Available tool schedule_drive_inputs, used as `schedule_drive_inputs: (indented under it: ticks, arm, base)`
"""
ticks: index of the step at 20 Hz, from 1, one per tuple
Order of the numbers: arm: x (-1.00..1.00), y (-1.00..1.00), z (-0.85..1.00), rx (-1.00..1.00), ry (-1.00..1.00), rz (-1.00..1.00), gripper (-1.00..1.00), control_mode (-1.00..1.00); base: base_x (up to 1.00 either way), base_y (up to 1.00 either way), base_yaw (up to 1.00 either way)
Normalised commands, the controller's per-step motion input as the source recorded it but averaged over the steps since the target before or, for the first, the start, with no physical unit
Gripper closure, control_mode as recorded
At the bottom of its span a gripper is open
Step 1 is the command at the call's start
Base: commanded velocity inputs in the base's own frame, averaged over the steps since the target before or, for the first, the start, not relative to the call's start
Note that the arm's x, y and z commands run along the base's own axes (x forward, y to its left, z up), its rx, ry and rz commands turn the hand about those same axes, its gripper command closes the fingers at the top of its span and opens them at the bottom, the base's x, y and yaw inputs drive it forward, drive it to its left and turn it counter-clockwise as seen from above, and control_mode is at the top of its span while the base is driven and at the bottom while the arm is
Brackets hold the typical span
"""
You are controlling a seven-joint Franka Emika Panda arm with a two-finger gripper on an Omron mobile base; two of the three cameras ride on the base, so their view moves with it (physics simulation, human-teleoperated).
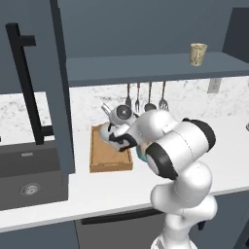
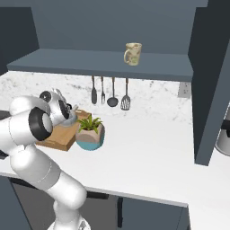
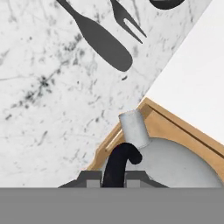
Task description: Pick the kettle from the counter and place it on the tray. Then pick the mug from the cabinet and place it on the tray. Then close the cabinet doors.
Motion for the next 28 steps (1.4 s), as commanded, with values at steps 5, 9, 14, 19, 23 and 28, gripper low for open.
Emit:
schedule_drive_inputs:
  ticks: [5, 9, 14, 19, 23, 28]
  arm:
    - [0.3, 0.0, -0.1, 0.02, -0.02, -0.03, 1.0, -1.0]
    - [0.09, 0.11, -0.07, 0.0, 0.0, -0.03, 1.0, -1.0]
    - [0.03, 0.14, -0.17, 0.0, 0.0, -0.02, 1.0, -1.0]
    - [0.04, 0.02, -0.22, 0.0, 0.0, -0.01, -1.0, -1.0]
    - [0.01, 0.0, -0.24, 0.0, 0.0, 0.0, -1.0, -1.0]
    - [0.0, 0.0, -0.2, 0.0, 0.0, 0.0, -1.0, -1.0]
  base:
    - [0.0, 0.0, 0.0]
    - [0.0, 0.0, 0.0]
    - [0.0, 0.0, 0.0]
    - [0.0, 0.0, 0.0]
    - [0.0, 0.0, 0.0]
    - [0.0, 0.0, 0.0]
